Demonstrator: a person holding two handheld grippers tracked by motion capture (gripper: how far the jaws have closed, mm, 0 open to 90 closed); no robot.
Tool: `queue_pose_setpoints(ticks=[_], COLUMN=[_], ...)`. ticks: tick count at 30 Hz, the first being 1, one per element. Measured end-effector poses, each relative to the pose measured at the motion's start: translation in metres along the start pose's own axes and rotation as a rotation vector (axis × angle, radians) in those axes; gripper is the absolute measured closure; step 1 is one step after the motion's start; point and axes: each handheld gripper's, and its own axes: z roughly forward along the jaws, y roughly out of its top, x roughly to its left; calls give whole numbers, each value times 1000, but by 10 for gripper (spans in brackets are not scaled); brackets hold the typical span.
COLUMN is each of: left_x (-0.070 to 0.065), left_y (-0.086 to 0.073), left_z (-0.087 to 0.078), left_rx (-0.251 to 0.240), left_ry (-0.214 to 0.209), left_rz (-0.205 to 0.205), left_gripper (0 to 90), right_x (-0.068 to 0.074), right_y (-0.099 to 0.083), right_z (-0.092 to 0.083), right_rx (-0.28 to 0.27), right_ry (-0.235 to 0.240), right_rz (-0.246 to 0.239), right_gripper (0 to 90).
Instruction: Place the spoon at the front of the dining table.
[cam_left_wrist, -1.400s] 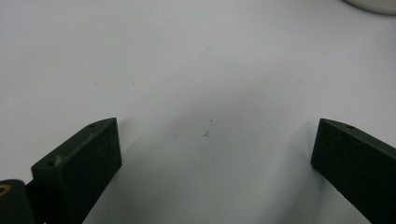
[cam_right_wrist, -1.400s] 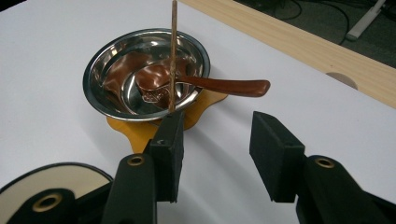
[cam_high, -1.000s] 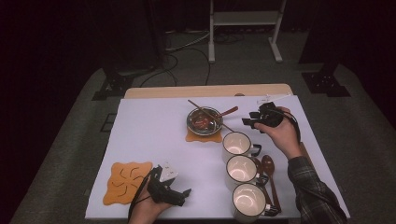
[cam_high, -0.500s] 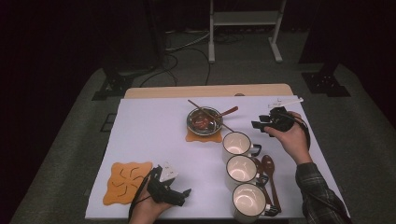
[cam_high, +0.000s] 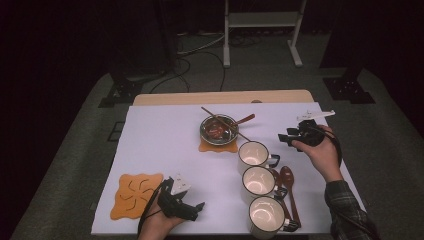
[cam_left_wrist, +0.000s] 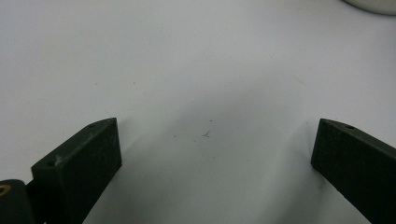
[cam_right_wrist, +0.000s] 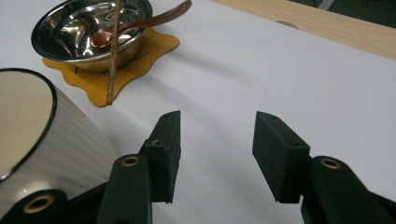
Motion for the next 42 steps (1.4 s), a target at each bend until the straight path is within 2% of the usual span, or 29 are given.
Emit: queue_pose_setpoints(ticks=[22,32,42], left_x=[0,0,0], left_y=[0,0,0], left_z=[0,0,0], left_rx=[0,0,0], left_ry=[0,0,0], left_rz=[0,0,0], left_gripper=[5,5,5], right_x=[-18,-23,-24], right_y=[-34,-49,-60], right_z=[-25,-36,-39], right_rx=[26,35,54], right_ry=[-42,-59,-66], right_rz=[69,86,90], right_gripper=[499,496,494])
